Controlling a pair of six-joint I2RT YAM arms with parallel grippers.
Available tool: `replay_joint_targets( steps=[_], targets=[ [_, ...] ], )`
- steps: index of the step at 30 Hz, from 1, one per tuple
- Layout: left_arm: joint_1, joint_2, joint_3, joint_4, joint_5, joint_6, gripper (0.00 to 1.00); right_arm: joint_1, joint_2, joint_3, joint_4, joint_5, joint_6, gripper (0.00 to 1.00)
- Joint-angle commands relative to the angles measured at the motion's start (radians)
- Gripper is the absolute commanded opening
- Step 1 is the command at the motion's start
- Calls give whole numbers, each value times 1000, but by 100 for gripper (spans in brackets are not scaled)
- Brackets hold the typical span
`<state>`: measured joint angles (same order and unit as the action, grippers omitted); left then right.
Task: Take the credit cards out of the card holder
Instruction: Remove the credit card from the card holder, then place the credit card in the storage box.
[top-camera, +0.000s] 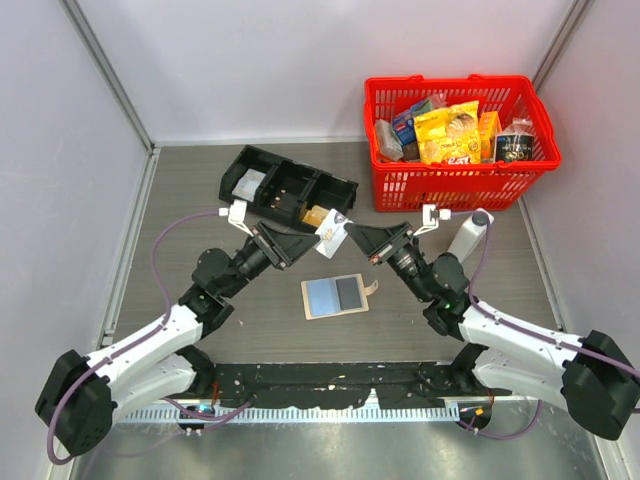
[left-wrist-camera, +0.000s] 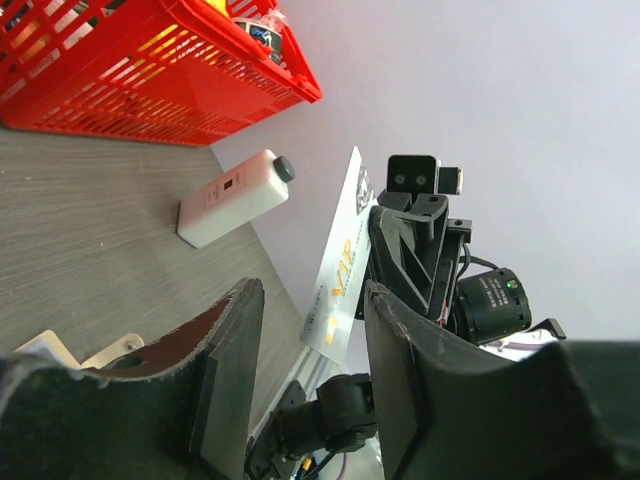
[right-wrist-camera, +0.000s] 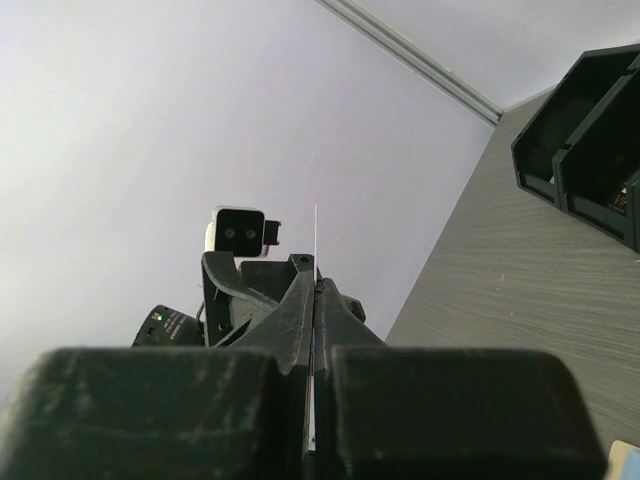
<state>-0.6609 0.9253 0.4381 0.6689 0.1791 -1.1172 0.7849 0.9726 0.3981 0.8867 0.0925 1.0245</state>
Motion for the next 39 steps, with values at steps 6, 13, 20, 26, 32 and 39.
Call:
replay_joint_targets(
  steps=[6,13,20,26,32,39],
  targets=[
    [1,32,1,153,33,-29,29,16,44,7,120,12,17,1],
    [47,-28,17,52,77,68,0,16,37,16,77,-42,-36,24],
    [150,-65,181,-315,367,357,0,-30,-124,120,-331,-175,-359,66],
    [152,-17,393,-720,650,725,0,-50,-150,364,-737,-405,-728,71],
    [152,15,571,-1084,715,1055,0,-53,-94,591,-1058,-578,-995,71],
    [152,23,646,-1144,812,1090,0,-52,23,749,-1258,-747,-1110,67]
  ],
)
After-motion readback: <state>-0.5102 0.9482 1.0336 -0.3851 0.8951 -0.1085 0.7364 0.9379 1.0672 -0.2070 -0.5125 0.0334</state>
